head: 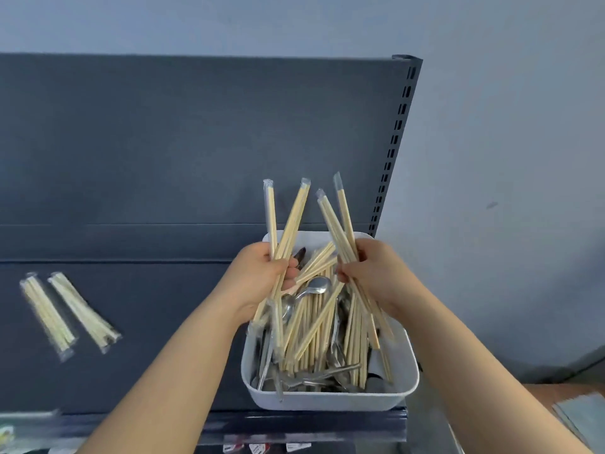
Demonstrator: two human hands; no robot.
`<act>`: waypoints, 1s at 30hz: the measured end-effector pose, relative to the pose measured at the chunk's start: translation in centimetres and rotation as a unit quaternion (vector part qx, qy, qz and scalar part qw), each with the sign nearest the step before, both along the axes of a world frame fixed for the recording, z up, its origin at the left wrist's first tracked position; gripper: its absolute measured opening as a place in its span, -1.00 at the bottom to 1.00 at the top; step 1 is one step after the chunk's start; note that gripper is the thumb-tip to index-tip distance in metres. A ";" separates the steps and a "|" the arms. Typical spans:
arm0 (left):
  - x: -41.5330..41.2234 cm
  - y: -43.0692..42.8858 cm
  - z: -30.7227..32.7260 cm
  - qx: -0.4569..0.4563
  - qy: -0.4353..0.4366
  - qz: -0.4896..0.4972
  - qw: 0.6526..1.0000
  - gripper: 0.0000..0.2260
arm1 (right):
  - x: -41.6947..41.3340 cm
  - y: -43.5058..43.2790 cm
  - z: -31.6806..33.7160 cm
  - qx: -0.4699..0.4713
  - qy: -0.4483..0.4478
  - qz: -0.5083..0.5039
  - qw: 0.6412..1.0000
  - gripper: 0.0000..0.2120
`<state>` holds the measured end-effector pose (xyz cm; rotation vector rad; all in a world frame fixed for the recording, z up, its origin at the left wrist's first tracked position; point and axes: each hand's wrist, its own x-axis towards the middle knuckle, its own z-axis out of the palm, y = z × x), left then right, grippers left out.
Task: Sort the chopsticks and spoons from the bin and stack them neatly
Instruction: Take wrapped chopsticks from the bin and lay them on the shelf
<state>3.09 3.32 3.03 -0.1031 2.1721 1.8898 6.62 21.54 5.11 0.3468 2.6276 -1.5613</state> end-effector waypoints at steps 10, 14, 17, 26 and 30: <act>2.0 -14.3 -0.1 -0.055 0.040 0.171 0.983 -0.87 | -2.9 -14.8 -0.4 -0.016 0.005 0.126 0.992 -0.91; 2.5 -22.5 -2.0 -0.084 0.024 0.198 0.976 -0.89 | -3.6 -22.8 -2.5 -0.021 -0.013 0.153 0.988 -0.94; 2.3 -28.7 -3.7 -0.103 0.000 0.208 0.973 -0.86 | -4.1 -29.0 -4.5 -0.018 -0.045 0.143 0.988 -0.89; -0.9 -41.0 -8.5 -0.130 -0.054 0.162 0.977 -0.87 | -6.0 -42.6 -10.1 -0.009 -0.115 0.076 0.990 -0.93; -2.9 -42.7 -9.9 -0.150 -0.074 0.132 0.977 -0.82 | -6.9 -45.2 -11.4 0.000 -0.124 0.058 0.991 -0.91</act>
